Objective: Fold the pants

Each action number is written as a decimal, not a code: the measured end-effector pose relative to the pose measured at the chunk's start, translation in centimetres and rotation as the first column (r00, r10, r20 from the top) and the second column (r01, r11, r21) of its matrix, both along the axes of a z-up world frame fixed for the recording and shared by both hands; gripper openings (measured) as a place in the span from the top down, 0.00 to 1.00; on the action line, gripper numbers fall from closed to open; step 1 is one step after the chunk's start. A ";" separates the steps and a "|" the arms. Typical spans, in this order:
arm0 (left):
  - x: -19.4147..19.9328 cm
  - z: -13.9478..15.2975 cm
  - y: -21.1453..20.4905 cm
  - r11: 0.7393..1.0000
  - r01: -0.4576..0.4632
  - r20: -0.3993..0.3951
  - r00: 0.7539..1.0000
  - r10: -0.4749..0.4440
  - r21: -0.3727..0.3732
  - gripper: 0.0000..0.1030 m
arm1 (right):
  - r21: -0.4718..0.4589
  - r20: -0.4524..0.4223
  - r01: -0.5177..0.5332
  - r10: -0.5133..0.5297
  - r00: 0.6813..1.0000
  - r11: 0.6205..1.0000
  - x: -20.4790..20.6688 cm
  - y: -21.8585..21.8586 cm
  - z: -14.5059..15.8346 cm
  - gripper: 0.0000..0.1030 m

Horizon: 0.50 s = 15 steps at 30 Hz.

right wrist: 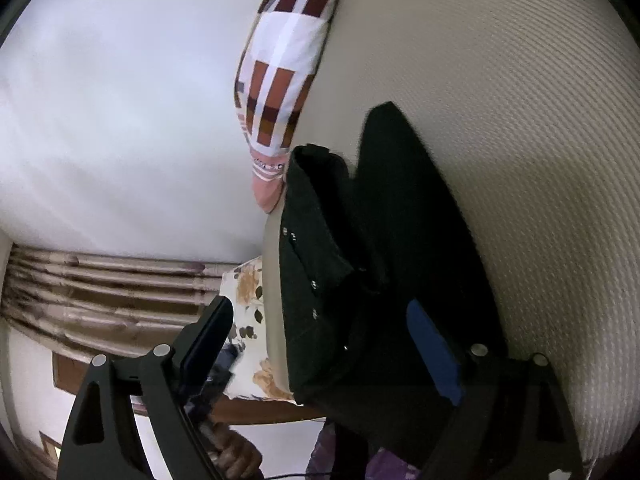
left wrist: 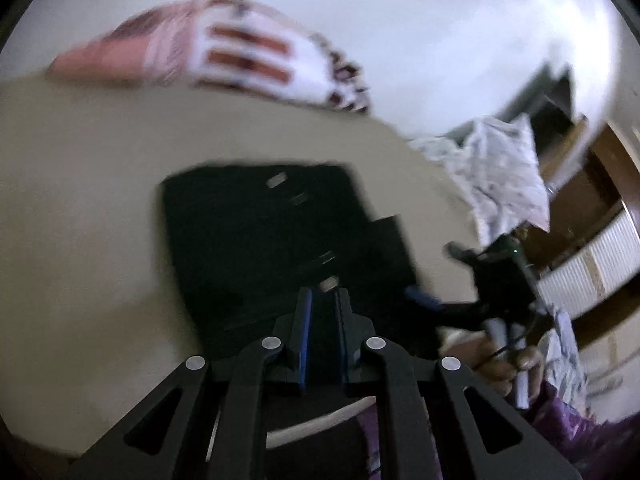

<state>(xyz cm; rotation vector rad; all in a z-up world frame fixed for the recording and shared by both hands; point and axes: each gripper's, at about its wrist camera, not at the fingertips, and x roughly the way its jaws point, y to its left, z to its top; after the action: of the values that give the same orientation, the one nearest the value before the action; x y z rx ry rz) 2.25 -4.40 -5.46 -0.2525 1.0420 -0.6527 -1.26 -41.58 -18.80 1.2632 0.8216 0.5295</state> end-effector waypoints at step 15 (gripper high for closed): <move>0.3 -4.7 1.9 0.998 -0.065 -0.115 0.991 0.064 -0.005 0.77 | -0.297 0.052 -0.063 0.083 0.995 0.953 2.8 2.8 2.2 0.13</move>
<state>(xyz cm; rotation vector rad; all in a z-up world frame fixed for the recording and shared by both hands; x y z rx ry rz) 2.55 -2.55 -10.18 -0.3329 1.1363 -0.5896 1.58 -38.77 -16.58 0.9396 0.8610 0.4835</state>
